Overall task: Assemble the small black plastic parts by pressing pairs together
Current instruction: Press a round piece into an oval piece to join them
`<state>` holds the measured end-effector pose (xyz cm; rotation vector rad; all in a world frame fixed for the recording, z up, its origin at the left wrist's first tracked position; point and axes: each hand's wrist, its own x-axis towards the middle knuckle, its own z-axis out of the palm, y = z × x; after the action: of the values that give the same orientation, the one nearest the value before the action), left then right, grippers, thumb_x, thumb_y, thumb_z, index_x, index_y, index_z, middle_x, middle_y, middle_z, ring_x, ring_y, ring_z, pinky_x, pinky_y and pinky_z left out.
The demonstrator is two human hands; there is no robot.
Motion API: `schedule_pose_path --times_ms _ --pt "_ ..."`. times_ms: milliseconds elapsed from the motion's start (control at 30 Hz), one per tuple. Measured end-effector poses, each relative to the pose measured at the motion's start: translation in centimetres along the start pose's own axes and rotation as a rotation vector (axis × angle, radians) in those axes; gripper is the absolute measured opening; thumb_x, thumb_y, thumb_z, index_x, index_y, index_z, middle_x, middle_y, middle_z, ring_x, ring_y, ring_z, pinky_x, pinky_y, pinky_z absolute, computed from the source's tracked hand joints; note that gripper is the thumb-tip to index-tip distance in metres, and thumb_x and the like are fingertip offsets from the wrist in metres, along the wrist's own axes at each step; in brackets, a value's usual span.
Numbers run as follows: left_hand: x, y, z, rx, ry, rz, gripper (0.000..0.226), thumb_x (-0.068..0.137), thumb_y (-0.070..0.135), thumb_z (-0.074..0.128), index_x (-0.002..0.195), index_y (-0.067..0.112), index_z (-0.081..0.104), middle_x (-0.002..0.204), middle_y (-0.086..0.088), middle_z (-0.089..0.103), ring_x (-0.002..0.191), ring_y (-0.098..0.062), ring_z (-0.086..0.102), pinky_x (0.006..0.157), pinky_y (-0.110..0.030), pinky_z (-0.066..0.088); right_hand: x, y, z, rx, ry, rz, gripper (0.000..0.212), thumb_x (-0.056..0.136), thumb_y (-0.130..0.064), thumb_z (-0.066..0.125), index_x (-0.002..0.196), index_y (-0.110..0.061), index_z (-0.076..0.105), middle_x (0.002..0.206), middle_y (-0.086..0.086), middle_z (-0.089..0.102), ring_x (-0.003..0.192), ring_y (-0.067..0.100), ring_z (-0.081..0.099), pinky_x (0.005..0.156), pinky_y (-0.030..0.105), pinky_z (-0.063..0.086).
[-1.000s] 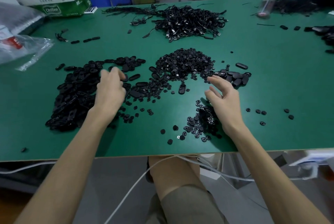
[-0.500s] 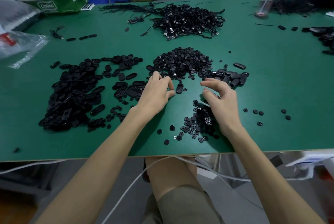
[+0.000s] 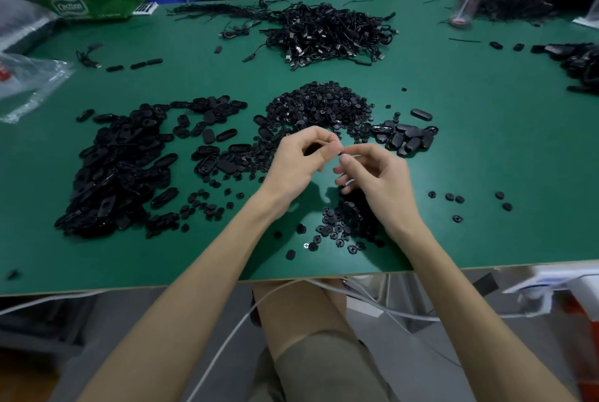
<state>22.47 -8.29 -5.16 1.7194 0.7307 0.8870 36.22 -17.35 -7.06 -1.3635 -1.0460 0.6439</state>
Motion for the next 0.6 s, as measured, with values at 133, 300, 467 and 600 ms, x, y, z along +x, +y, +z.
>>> schedule_pose_path --times_ms 133,300,467,600 --pt "-0.1 -0.5 1.0 -0.063 0.002 0.054 0.007 0.096 0.011 0.071 0.090 0.012 0.070 0.088 -0.007 0.064 0.081 -0.005 0.057 0.081 -0.018 0.048 0.0 0.1 -0.3 0.055 -0.030 0.010 0.015 0.102 -0.008 0.062 0.107 0.003 0.071 0.084 0.015 0.075 0.072 0.023 0.072 0.064 0.032 0.060" --pt "-0.5 -1.4 0.9 -0.106 0.004 0.059 0.005 0.096 0.011 0.070 0.091 0.010 0.069 0.089 -0.009 0.063 0.085 -0.009 0.057 0.084 -0.023 0.049 0.2 0.4 -0.2 0.065 -0.058 0.017 0.016 0.102 -0.007 0.061 0.105 0.005 0.071 0.084 0.014 0.075 0.072 0.022 0.071 0.062 0.029 0.058" --pt "-0.6 -1.7 0.9 -0.103 0.010 0.054 0.004 0.095 0.011 0.071 0.093 0.008 0.071 0.088 0.002 0.068 0.085 -0.004 0.061 0.084 -0.018 0.048 0.2 0.6 -0.3 0.071 -0.080 0.028 0.015 0.100 -0.007 0.064 0.104 0.006 0.071 0.079 0.008 0.075 0.068 0.017 0.070 0.061 0.025 0.057" --pt "-0.7 -1.8 0.7 -0.089 0.019 0.048 0.010 0.097 0.015 0.071 0.104 0.010 0.075 0.099 0.001 0.075 0.092 -0.003 0.065 0.086 -0.016 0.049 0.2 0.5 -0.4 0.135 -0.042 0.060 0.012 0.097 -0.007 0.068 0.104 0.003 0.070 0.081 0.010 0.075 0.067 0.016 0.070 0.061 0.024 0.056"
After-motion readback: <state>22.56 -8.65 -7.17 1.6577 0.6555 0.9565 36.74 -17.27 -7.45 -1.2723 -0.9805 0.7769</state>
